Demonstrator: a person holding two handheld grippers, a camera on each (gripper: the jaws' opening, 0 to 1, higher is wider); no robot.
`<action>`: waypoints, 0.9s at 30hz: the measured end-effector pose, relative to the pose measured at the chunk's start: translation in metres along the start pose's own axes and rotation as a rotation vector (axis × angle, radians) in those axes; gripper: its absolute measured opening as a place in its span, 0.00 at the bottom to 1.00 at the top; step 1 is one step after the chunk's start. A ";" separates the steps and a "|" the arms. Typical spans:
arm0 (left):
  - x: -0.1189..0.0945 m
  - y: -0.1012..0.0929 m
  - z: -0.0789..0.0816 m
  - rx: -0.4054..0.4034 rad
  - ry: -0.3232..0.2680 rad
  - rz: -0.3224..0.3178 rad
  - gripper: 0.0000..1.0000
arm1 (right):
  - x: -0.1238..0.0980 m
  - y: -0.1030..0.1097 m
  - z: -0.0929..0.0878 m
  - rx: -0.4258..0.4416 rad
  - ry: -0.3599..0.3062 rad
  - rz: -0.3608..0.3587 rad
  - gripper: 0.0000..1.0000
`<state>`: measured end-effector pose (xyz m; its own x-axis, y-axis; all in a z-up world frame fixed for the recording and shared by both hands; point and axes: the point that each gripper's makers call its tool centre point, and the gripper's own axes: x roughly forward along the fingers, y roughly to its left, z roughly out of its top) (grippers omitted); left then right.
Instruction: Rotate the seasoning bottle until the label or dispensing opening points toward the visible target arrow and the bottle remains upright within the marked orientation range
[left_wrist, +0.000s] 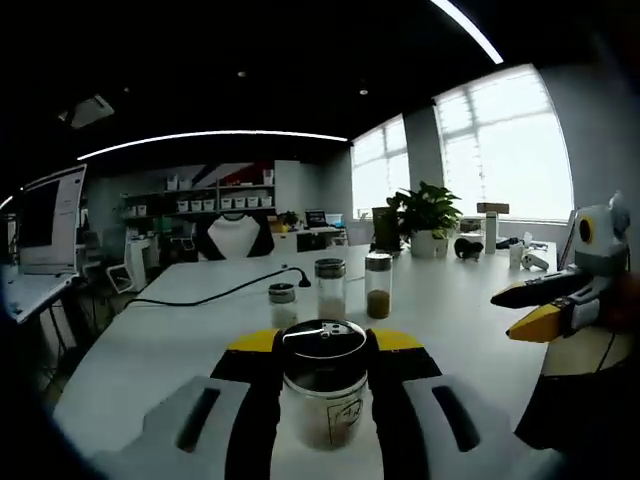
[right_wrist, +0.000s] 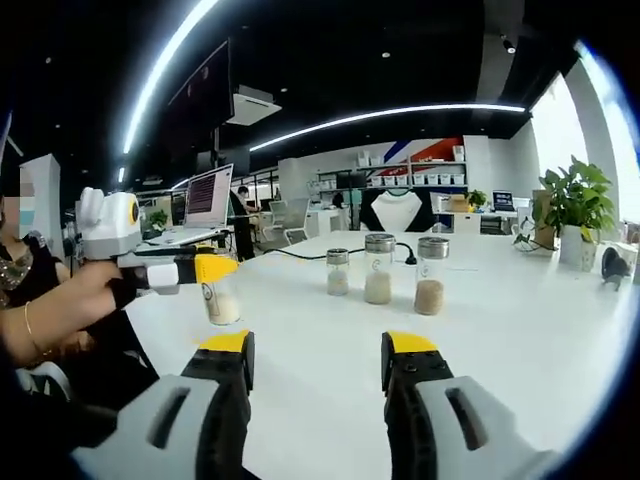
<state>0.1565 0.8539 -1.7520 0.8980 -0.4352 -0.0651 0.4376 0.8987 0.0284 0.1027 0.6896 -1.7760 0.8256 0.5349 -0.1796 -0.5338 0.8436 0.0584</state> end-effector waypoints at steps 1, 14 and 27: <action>0.000 0.004 0.000 -0.011 -0.013 0.002 0.34 | -0.001 -0.002 -0.001 0.004 0.002 -0.004 0.50; 0.012 0.030 -0.020 -0.024 0.035 0.050 0.34 | -0.002 -0.017 0.001 0.022 0.000 -0.046 0.54; 0.019 0.044 -0.016 -0.020 0.007 0.059 0.34 | 0.000 -0.037 0.000 0.024 0.009 -0.111 0.91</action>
<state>0.1921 0.8858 -1.7676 0.9217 -0.3813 -0.0706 0.3831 0.9236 0.0127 0.1220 0.6581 -1.7782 0.8776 0.4380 -0.1948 -0.4349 0.8984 0.0608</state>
